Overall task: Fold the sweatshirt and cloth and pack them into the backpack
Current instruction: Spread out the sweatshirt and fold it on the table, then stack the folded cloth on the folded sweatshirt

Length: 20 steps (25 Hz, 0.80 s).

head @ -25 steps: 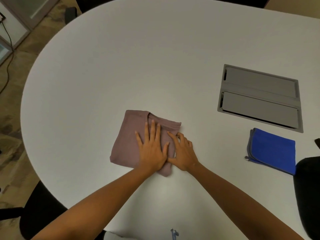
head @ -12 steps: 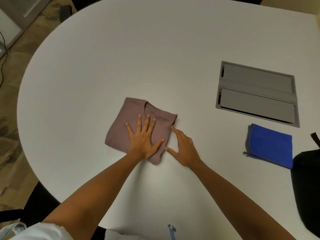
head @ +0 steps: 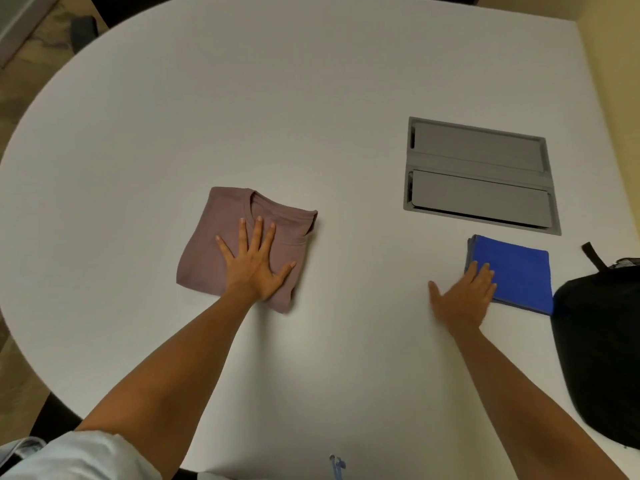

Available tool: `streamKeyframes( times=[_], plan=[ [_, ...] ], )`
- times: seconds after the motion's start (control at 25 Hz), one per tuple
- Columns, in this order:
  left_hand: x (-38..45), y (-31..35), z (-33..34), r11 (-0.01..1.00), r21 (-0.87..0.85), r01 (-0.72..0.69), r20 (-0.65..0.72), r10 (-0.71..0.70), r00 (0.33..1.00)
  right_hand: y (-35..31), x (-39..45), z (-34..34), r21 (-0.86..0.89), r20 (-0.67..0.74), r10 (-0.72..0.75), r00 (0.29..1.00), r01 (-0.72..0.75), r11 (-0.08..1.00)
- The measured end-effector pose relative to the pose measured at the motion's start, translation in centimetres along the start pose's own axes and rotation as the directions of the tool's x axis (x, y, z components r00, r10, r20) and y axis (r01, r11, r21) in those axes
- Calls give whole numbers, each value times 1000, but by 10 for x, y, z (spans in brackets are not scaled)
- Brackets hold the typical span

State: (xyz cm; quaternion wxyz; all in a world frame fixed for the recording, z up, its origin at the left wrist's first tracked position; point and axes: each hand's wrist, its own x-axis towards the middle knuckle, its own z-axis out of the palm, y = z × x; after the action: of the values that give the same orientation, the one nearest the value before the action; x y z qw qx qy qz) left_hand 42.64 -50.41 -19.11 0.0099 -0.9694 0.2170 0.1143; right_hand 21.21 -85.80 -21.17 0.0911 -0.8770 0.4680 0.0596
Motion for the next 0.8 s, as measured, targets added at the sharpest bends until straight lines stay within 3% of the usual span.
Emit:
streamKeyframes(
  times=[0.16, 0.4, 0.6, 0.8],
  plan=[
    [1, -1, 1, 1000, 8, -4, 2, 4, 1000, 2, 6, -2, 125, 183, 54, 982, -77, 989],
    [0, 0, 2, 1000, 14, -10, -3, 10, 1000, -44, -24, 2, 251, 245, 40, 969, -103, 962],
    [0, -1, 3, 1000, 18, -12, -1, 12, 1000, -93, -72, 11, 233, 289, -82, 954, 13, 972],
    [-1, -3, 2, 1000, 15, -21, -4, 21, 1000, -136, -122, 22, 248, 387, -244, 889, 154, 957]
  ],
)
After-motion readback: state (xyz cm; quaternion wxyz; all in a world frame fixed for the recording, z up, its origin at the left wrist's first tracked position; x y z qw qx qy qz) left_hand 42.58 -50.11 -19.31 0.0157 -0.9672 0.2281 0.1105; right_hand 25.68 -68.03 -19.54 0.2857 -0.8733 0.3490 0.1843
